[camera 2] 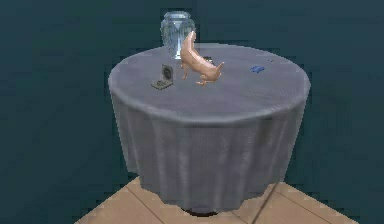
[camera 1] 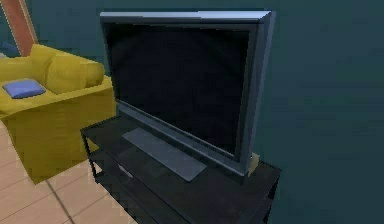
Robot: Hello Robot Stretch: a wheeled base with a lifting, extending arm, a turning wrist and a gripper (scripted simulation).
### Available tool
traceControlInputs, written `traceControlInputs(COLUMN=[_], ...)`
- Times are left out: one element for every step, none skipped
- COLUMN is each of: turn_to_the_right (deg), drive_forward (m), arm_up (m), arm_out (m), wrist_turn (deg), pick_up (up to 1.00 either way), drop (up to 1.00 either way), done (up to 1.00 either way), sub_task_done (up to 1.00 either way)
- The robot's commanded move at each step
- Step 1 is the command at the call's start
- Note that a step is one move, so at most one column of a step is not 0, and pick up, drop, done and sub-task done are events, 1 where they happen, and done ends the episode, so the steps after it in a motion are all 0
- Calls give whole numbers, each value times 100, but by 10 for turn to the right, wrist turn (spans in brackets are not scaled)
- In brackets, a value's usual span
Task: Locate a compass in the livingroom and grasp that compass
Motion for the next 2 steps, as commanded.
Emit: traceControlInputs(turn_to_the_right=[0,0], drive_forward=[0,0], arm_up=[50,38], arm_out=[0,0], wrist_turn=[0,0], pick_up=[0,0], drop=[0,0], done=[0,0], sub_task_done=[0,0])
